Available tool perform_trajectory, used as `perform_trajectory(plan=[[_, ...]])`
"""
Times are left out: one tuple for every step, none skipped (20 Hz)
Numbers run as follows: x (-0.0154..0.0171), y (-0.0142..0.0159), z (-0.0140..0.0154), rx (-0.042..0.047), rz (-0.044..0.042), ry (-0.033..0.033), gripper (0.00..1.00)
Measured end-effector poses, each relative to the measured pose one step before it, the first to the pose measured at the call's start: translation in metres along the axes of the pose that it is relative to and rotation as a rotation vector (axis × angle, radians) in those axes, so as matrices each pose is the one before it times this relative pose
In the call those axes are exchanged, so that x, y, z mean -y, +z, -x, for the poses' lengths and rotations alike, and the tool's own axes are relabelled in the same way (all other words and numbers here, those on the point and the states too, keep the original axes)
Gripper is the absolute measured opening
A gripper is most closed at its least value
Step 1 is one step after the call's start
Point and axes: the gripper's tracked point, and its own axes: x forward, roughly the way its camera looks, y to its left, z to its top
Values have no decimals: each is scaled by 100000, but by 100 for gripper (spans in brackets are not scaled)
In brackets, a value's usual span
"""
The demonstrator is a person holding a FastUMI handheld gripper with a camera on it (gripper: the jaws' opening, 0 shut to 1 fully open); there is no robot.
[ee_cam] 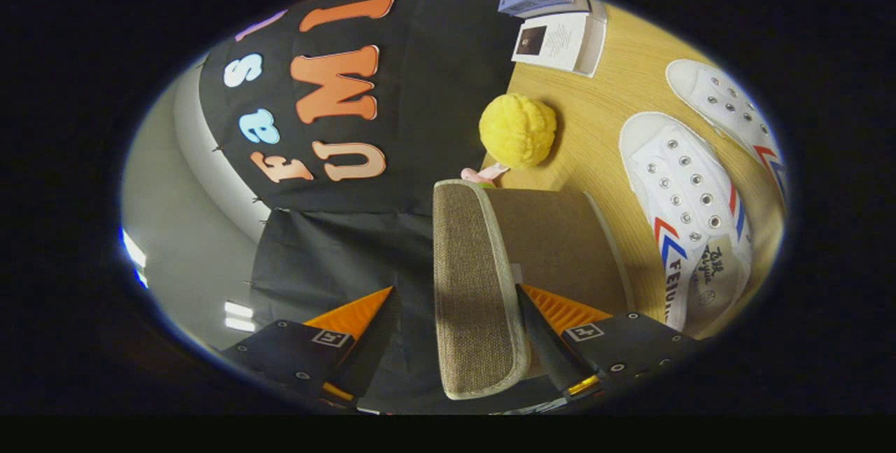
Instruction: Open the storage box then place both shoes into the box .Put the left shoe in first, then the right shoe, with the right side of both shoes facing outward in a uniform manner.
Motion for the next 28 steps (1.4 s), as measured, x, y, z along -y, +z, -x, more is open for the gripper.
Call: perform_trajectory(plan=[[-561, 278, 295, 399, 257, 1486, 95], [-389, 150, 173, 197, 227, 547, 95], [-265, 216, 212, 499, 375, 256, 93], [-401, 187, -40, 70, 449, 877, 85], [-713, 0, 275, -213, 831, 916, 81], [-538, -79, 18, -396, 1222, 494, 74], [-598, -82, 43, -600, 2111, 994, 68], [-446, 44, 25, 27, 2482, 222, 53], [-224, -5, 64, 441, 2439, -680, 44], [-442, 205, -237, 748, 1632, -353, 31], [-487, -82, 124, 833, 1308, -1243, 17], [-156, 93, -92, 661, 1635, -2146, 4], [-745, -139, -144, -553, 910, 73, 1], [-1138, -267, -82, -987, 263, 1105, 1], [-1415, -279, -168, -265, 669, 1385, 1], [-1326, -208, -440, -181, 1383, 1332, 1], [-1225, -403, -299, -550, 2102, 785, 1], [-962, -405, -459, -1151, 2635, 356, 1], [-915, -389, -490, -1030, 2790, 89, 1], [-952, -421, -575, -1172, 2740, 202, 2], [-843, -487, -623, -1392, 2140, 720, 2], [-723, -415, -593, -1371, 1512, 354, 3], [-623, -367, -554, -1477, 1265, 290, 3], [-681, -347, -620, -1230, 845, 458, 3], [-489, -551, -655, -1108, 395, 200, 3], [-417, -313, -833, -800, 464, -28, 2], [-566, -353, -863, -1240, 1190, 390, 3], [-402, -618, -722, -1759, 1420, -148, 3]])
